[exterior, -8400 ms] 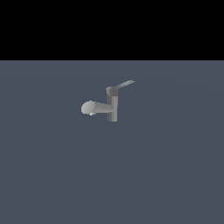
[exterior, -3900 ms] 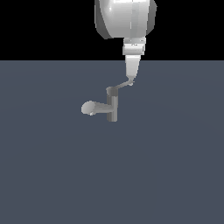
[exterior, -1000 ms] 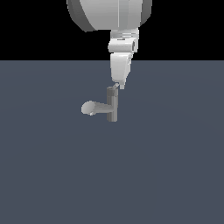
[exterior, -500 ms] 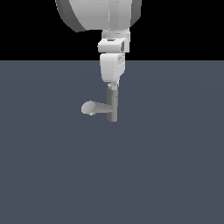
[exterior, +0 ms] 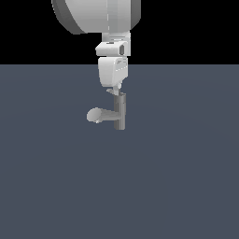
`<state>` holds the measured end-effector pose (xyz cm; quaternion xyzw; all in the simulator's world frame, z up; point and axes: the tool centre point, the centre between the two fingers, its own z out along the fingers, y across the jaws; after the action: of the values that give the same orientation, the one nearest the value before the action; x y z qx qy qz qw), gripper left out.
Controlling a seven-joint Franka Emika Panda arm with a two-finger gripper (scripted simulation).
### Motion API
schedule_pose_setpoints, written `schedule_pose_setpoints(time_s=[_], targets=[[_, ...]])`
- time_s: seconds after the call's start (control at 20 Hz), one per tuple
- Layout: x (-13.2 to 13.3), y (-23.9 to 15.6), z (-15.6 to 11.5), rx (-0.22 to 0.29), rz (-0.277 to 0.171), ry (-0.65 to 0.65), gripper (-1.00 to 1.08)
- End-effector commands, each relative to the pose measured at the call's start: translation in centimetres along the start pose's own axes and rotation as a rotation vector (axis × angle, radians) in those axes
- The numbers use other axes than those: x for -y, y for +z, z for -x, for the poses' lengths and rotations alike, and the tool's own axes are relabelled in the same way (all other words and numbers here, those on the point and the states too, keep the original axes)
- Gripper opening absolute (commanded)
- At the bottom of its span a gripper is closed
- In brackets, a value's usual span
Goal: Turn on the faucet by rotating a designated handle.
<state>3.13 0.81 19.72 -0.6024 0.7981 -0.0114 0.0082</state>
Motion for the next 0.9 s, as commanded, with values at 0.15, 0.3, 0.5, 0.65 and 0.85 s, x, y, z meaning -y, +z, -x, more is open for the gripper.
schedule_pose_setpoints(time_s=[0.15,0.3,0.5,0.65,0.85], targets=[[0.4,0.6,3.2,0.003,0.010,-0.029,-1.00],[0.7,0.8,4.4,0.003,0.014,-0.036,-1.00],[1.2,1.1,6.0,0.002,0.019,-0.045,-1.00],[1.5,1.3,7.1,0.002,0.022,-0.051,-1.00],[1.9,1.5,8.6,0.002,0.027,-0.060,-1.00]])
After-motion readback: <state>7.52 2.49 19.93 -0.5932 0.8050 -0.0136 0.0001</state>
